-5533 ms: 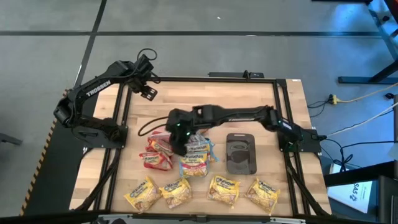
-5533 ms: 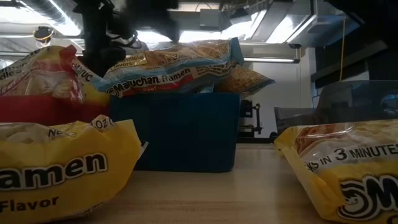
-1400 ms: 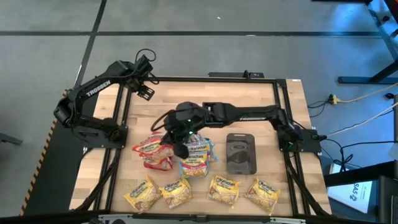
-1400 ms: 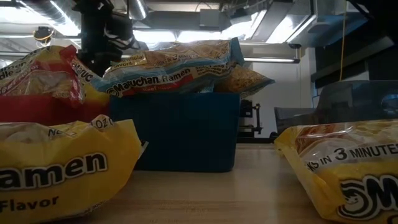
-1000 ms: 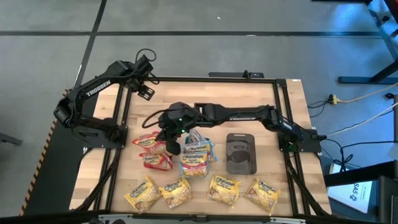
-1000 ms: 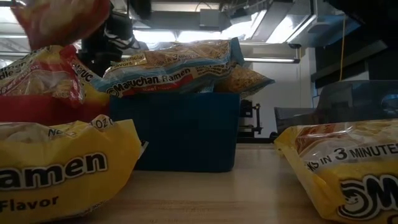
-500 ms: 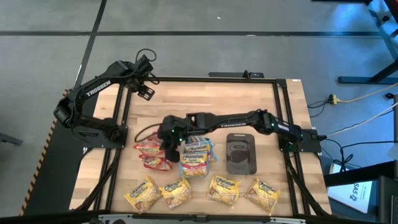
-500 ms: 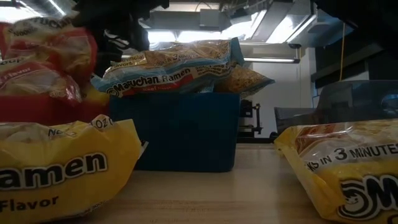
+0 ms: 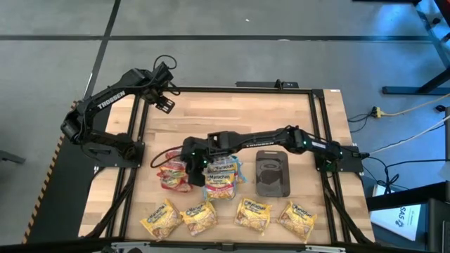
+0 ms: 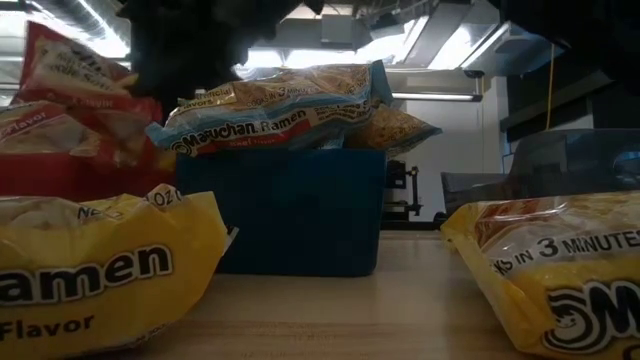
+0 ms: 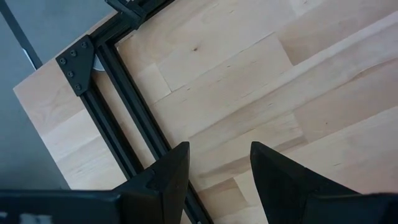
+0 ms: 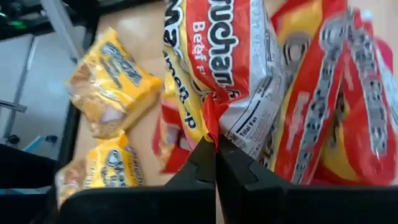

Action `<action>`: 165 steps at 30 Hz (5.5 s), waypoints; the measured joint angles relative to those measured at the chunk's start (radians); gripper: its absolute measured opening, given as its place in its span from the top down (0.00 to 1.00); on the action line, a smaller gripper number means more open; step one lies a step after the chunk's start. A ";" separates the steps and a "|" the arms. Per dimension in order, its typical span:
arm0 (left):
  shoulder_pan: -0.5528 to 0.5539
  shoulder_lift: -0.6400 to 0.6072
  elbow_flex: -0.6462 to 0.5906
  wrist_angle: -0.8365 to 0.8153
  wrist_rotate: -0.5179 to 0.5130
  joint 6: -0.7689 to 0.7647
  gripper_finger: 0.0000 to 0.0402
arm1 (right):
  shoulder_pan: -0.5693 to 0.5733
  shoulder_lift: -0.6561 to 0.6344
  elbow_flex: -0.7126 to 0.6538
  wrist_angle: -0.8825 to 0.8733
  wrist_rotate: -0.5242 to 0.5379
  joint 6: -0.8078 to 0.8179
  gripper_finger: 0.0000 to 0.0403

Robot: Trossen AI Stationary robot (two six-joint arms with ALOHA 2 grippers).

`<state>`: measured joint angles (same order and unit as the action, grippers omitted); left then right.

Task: Sort Maruchan noodles
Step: Put the red noodle pack into the red bin, then adjust the blue noodle packs in the blue bin

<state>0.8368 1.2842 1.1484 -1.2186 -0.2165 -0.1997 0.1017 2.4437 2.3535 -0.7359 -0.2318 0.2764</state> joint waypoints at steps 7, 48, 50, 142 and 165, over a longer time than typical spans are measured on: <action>0.000 0.000 0.000 0.000 0.001 0.000 0.59 | 0.004 0.016 0.000 -0.001 -0.010 0.010 0.98; 0.000 0.000 -0.001 0.013 0.001 -0.001 0.59 | -0.045 -0.039 0.003 0.209 -0.040 0.137 0.62; 0.000 0.000 -0.001 0.021 0.001 0.000 0.59 | -0.045 -0.039 0.003 0.218 -0.052 0.138 0.65; 0.000 0.000 -0.001 0.029 0.000 0.015 0.59 | -0.058 -0.200 -0.001 -0.017 0.090 0.015 0.98; 0.000 -0.551 -0.422 0.164 0.474 0.019 0.59 | -0.056 -0.580 -0.249 -0.808 0.469 -0.055 0.98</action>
<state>0.8368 0.7337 0.7262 -1.0544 0.2572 -0.1810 0.0458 1.8634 2.1043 -1.5436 0.2369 0.2213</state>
